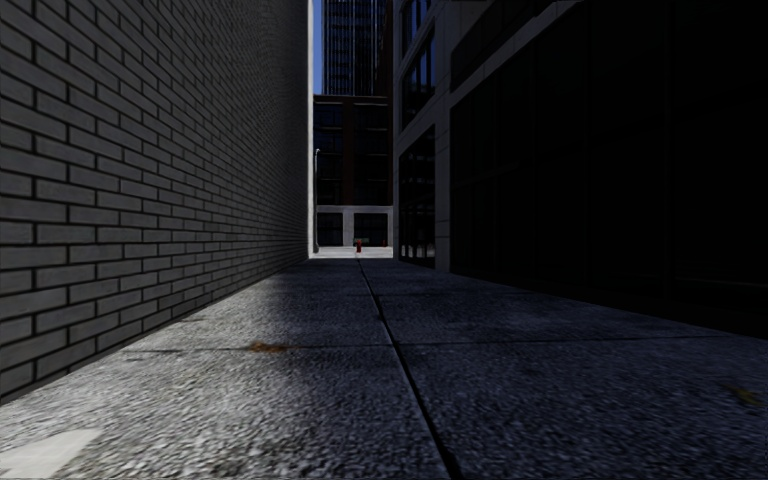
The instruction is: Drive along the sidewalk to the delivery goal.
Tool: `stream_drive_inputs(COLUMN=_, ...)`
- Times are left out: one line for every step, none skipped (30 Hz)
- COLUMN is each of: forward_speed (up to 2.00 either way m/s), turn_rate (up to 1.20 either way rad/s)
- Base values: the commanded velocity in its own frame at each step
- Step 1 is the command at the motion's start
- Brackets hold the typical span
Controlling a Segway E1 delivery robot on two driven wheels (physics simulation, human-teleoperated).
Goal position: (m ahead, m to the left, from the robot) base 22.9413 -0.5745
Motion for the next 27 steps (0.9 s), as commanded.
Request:
stream_drive_inputs(forward_speed=2.0, turn_rate=0.0)
stream_drive_inputs(forward_speed=2.0, turn_rate=0.0)
stream_drive_inputs(forward_speed=2.0, turn_rate=0.0)
stream_drive_inputs(forward_speed=2.0, turn_rate=0.0)
stream_drive_inputs(forward_speed=2.0, turn_rate=0.0)
stream_drive_inputs(forward_speed=2.0, turn_rate=0.0)
stream_drive_inputs(forward_speed=2.0, turn_rate=0.0)
stream_drive_inputs(forward_speed=2.0, turn_rate=0.0)
stream_drive_inputs(forward_speed=2.0, turn_rate=0.0)
stream_drive_inputs(forward_speed=2.0, turn_rate=0.0)
stream_drive_inputs(forward_speed=2.0, turn_rate=0.0)
stream_drive_inputs(forward_speed=2.0, turn_rate=0.0)
stream_drive_inputs(forward_speed=2.0, turn_rate=0.0)
stream_drive_inputs(forward_speed=2.0, turn_rate=0.0)
stream_drive_inputs(forward_speed=2.0, turn_rate=0.0)
stream_drive_inputs(forward_speed=2.0, turn_rate=0.0)
stream_drive_inputs(forward_speed=2.0, turn_rate=0.0)
stream_drive_inputs(forward_speed=2.0, turn_rate=0.0)
stream_drive_inputs(forward_speed=2.0, turn_rate=0.0)
stream_drive_inputs(forward_speed=2.0, turn_rate=0.0)
stream_drive_inputs(forward_speed=2.0, turn_rate=0.0)
stream_drive_inputs(forward_speed=2.0, turn_rate=0.0)
stream_drive_inputs(forward_speed=2.0, turn_rate=0.0)
stream_drive_inputs(forward_speed=2.0, turn_rate=0.0)
stream_drive_inputs(forward_speed=2.0, turn_rate=0.0)
stream_drive_inputs(forward_speed=2.0, turn_rate=0.0)
stream_drive_inputs(forward_speed=2.0, turn_rate=0.0)
